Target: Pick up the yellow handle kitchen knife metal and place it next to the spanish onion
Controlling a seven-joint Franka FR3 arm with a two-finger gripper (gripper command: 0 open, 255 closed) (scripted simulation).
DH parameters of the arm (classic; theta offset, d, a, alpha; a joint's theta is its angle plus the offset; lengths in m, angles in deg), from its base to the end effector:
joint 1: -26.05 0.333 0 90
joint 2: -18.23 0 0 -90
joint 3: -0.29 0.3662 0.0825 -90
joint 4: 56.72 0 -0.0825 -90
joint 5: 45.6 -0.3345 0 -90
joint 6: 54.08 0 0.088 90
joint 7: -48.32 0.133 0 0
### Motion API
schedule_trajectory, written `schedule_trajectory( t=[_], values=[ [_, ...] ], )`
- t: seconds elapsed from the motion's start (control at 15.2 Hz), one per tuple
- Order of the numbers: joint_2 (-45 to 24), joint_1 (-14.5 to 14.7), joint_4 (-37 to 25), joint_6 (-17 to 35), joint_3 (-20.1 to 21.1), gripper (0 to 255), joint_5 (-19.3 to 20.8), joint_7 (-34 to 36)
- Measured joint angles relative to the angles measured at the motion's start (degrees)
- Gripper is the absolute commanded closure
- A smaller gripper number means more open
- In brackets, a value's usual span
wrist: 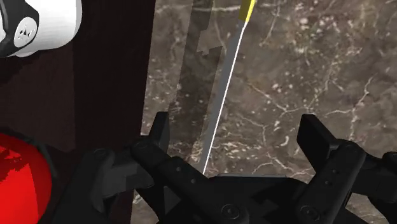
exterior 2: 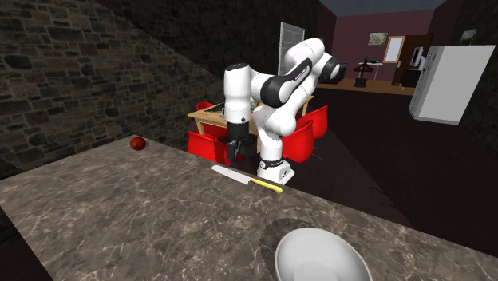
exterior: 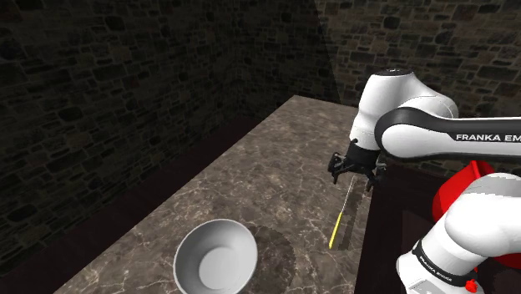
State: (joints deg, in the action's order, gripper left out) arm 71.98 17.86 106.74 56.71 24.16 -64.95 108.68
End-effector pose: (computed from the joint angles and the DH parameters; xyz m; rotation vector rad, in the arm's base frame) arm 0.1848 0.0875 0.4300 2.6915 -1.5878 0.0110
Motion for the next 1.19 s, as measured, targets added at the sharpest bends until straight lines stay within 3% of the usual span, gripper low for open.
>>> schedule_trajectory(
  t=[0.2, 0.33, 0.73, 1.12, 1.19],
  values=[
    [-1.8, 0.0, 2.8, 3.8, 5.3, 0, -4.7, 9.0],
    [-2.9, 0.0, 3.6, 5.6, 6.8, 0, -6.0, 10.8],
    [-6.5, 0.4, 6.4, 11.8, 9.3, 0, -8.4, 11.3],
    [-6.8, 0.5, 6.9, 12.5, 9.5, 0, -8.7, 11.2],
    [-6.8, 0.5, 6.9, 12.6, 9.5, 255, -8.7, 11.2]
  ],
)
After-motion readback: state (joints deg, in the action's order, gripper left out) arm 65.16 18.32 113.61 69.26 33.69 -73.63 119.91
